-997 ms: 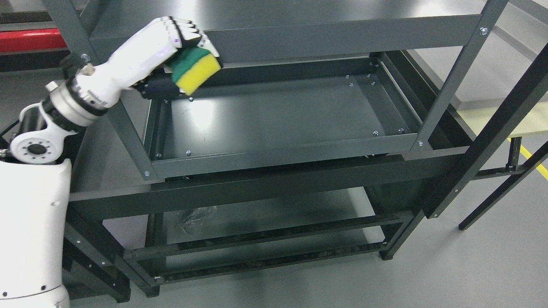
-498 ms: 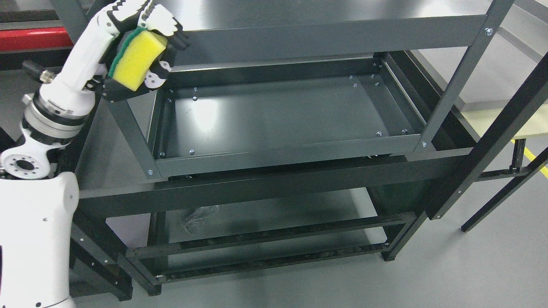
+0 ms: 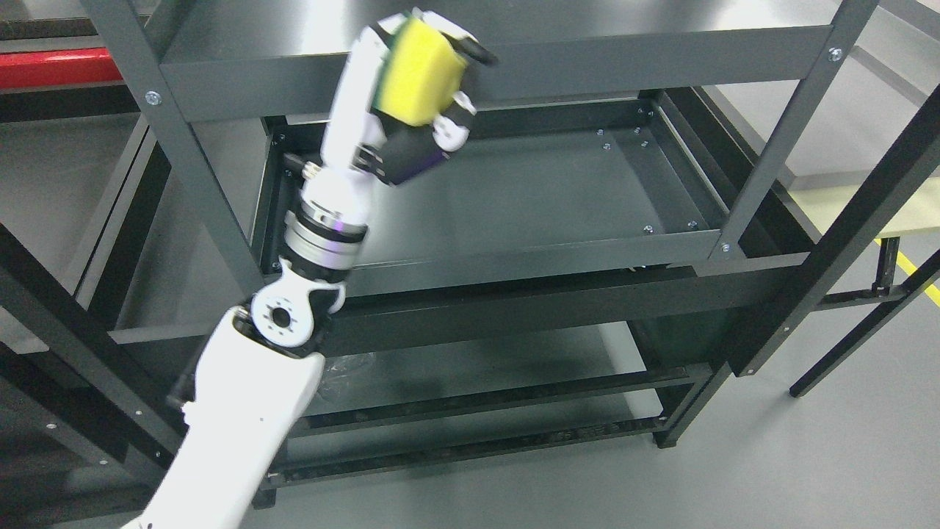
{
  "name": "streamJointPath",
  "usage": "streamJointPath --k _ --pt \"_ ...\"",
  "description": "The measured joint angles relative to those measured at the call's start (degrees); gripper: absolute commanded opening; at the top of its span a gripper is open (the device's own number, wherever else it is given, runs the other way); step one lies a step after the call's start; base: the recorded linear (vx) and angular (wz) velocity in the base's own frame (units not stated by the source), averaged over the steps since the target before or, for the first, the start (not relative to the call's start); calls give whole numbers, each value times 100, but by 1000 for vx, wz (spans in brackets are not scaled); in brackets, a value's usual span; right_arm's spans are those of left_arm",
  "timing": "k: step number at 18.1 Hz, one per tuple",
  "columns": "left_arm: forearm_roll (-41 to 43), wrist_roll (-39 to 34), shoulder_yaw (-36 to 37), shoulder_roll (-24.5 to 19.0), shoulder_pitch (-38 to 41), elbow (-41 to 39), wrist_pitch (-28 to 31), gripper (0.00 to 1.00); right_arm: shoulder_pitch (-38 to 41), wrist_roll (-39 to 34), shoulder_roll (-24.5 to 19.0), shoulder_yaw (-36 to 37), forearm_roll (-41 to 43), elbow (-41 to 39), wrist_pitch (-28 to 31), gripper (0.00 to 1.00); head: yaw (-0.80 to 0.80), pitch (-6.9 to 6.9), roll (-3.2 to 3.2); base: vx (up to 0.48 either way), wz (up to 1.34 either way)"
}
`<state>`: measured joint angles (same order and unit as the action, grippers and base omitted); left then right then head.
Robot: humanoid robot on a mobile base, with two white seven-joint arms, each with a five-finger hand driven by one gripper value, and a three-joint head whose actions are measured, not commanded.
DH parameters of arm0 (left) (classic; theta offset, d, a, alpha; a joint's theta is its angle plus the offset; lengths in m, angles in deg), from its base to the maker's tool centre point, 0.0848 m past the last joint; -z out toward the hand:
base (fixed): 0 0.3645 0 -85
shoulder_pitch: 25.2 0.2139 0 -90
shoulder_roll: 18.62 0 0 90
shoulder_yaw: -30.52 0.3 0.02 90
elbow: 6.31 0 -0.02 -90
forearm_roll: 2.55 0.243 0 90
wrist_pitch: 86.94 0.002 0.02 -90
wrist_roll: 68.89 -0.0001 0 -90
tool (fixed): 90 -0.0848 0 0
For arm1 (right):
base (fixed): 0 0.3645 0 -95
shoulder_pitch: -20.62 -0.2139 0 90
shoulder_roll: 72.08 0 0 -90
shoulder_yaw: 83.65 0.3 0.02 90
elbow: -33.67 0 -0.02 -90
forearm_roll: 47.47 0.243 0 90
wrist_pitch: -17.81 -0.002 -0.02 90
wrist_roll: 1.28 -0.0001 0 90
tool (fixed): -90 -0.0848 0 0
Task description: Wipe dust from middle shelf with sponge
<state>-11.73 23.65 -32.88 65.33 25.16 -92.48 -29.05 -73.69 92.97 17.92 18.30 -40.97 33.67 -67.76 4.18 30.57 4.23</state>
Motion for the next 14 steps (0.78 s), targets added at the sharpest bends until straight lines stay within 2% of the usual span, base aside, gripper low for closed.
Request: streamJointPath --k 3,6,9,14 --pt "0 -220 796 167 777 36 425 1 0 0 0 0 0 0 -1 100 0 0 0 0 0" --pt "1 -593 1007 279 1384 44 663 2 0 0 0 0 0 0 -2 100 0 0 0 0 0" --pt "1 -827 715 361 1740 51 864 2 1 0 0 0 0 0 -2 100 0 0 0 0 0" --pt "2 -917 -255 456 2390 -103 1215 2 1 0 0 0 0 0 -3 100 0 0 0 0 0"
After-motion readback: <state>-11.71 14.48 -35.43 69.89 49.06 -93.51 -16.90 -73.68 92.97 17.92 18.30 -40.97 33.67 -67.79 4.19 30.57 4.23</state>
